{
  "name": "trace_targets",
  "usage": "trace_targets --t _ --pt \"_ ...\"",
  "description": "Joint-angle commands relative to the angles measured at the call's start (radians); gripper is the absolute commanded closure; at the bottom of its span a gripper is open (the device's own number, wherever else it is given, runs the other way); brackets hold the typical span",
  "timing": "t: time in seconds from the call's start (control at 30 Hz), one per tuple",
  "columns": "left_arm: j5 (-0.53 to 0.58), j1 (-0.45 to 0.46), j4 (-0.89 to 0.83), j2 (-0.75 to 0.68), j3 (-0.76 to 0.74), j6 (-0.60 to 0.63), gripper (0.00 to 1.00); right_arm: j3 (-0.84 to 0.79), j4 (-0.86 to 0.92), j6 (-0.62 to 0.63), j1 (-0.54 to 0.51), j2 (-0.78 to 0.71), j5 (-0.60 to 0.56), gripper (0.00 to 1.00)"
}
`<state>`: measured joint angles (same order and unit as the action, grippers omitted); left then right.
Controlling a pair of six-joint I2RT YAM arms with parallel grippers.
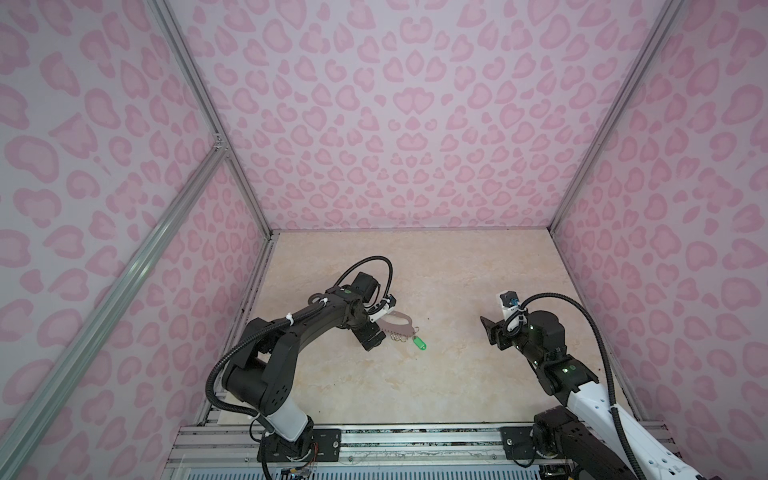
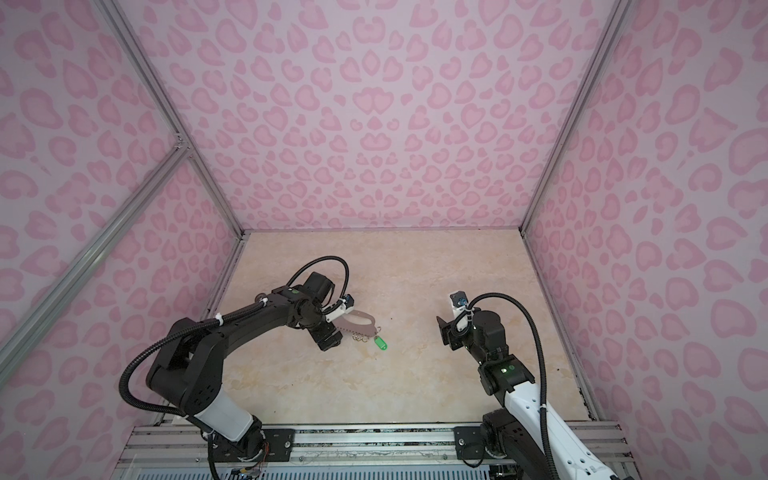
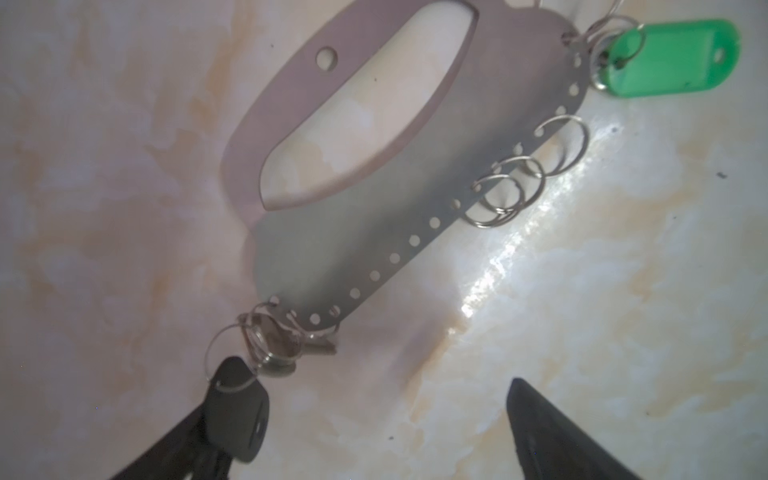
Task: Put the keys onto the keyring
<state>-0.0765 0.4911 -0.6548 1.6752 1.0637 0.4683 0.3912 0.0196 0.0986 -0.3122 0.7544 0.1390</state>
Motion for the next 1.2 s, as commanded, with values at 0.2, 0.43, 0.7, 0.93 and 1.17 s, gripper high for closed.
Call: trace_targets --t 0.2,0.43,0.7,0.93,1.17 --pt "0.072 -0.002 -0.156 0.139 0.121 -0.011 0.02 0.032 -0.007 0.045 -0.006 0.043 0.173 0.32" --pt "-0.098 -0.044 -0.133 0.099 0.112 -0.040 0.02 0.166 0.005 0.161 -0.205 0.328 0.266 0.52" --pt "-0.129 -0.102 -0.128 0.077 0.099 -0.037 0.02 0.380 -0.032 0.202 -0.309 0.696 0.307 0.69" --pt "-0.144 -0.111 -0.139 0.083 0.106 -0.028 0.02 0.527 -0.046 0.237 -0.365 0.908 0.299 0.74" --pt "-0.144 -0.110 -0.150 0.116 0.120 -0.031 0.02 0.618 -0.060 0.271 -0.390 1.044 0.285 0.79"
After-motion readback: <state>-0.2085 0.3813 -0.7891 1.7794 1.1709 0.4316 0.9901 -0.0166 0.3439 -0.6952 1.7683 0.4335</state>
